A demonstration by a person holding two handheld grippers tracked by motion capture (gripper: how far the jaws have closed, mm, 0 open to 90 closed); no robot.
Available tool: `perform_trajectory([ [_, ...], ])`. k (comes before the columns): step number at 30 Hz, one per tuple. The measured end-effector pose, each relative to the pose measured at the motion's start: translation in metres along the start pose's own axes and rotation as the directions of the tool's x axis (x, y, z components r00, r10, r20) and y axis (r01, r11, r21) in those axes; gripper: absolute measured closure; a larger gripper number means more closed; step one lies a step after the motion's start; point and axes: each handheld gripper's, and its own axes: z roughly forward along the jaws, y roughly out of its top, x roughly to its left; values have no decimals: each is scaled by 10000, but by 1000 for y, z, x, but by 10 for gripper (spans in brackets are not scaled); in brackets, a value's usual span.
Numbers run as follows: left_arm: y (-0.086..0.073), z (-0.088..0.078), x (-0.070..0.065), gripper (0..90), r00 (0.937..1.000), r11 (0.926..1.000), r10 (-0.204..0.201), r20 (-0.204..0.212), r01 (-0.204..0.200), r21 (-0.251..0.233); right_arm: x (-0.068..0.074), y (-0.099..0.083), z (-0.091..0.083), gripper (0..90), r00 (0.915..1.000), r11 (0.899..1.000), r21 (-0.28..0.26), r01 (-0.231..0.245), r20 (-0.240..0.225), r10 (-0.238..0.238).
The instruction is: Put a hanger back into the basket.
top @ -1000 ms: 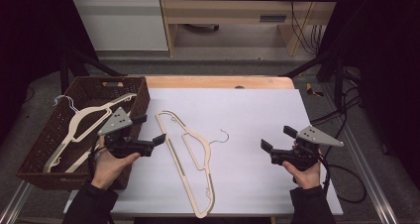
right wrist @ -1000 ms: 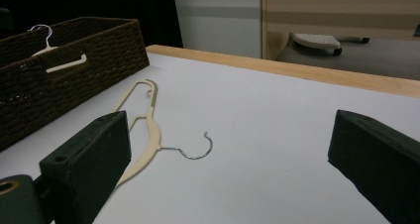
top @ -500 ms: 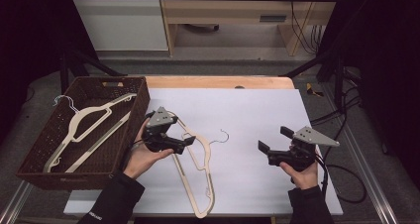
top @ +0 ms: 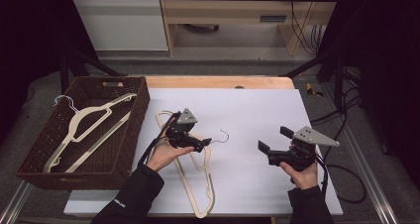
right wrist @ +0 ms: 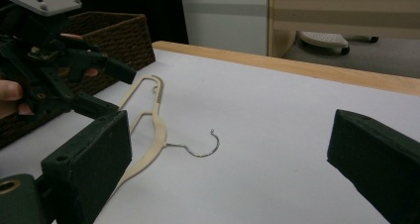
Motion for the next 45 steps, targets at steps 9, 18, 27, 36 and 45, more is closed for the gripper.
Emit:
perform_trajectory([
  [9, 0, 27, 4, 140, 9999, 9986, -100, 71, 97, 513, -2, 0, -1, 39, 10000, 10000, -53, -33, 14, 33],
  [18, 4, 53, 2, 227, 9996, 9936, 238, 157, -253, 1097, -2, 0, -1, 39, 10000, 10000, -71, -33, -12, 33],
  [27, -1, 70, 7, 360, 9995, 9859, 291, 132, -308, 1644, -3, 1, -2, 39, 10000, 9999, -134, -87, -13, 87],
  [36, -6, 79, 5, 545, 9981, 9762, 552, 258, -594, 2086, -3, 0, -2, 40, 10000, 9999, -91, -86, -14, 86],
  [45, -6, 79, 5, 659, 9963, 9688, 753, 415, -830, 2337, -3, 0, -2, 40, 10000, 9999, -97, -82, -17, 82],
])
